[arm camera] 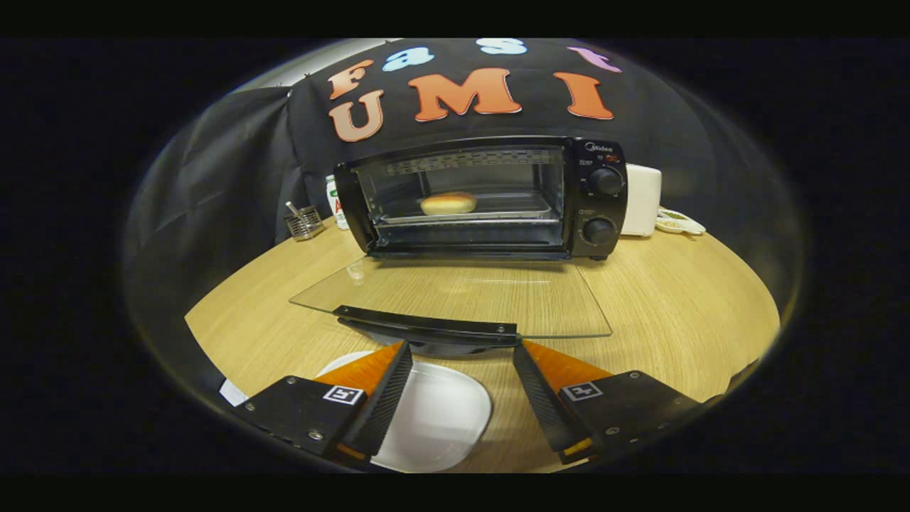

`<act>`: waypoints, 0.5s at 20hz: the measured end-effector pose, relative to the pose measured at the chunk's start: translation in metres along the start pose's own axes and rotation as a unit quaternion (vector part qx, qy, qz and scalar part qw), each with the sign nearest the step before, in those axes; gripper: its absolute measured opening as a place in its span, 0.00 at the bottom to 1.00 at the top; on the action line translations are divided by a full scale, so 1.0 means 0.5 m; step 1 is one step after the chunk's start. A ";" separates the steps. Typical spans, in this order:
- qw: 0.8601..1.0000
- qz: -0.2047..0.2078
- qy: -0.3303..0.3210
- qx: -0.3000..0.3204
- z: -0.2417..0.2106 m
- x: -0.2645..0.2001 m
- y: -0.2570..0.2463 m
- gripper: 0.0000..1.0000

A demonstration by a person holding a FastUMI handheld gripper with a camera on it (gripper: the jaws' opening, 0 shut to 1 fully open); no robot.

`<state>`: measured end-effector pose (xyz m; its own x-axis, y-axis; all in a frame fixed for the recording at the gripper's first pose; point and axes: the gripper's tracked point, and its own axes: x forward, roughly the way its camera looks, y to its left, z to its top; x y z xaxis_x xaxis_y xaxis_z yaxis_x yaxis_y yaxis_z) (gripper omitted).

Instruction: Open the toaster oven, put the food inside, and close the toaster oven door.

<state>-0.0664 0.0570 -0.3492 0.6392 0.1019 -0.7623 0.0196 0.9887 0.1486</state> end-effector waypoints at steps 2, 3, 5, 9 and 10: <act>1.000 0.006 -0.014 -0.001 0.021 -0.007 0.003 0.86; 1.000 0.012 -0.020 -0.006 0.030 -0.010 0.004 0.86; 0.999 0.018 -0.033 -0.010 0.052 -0.014 0.004 0.86; 0.998 0.041 -0.040 -0.009 0.082 -0.015 0.007 0.86; 0.998 0.052 -0.037 0.000 0.089 -0.018 0.008 0.86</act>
<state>-0.0379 0.0554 -0.3138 0.6932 0.1946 -0.6940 -0.0491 0.9734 0.2238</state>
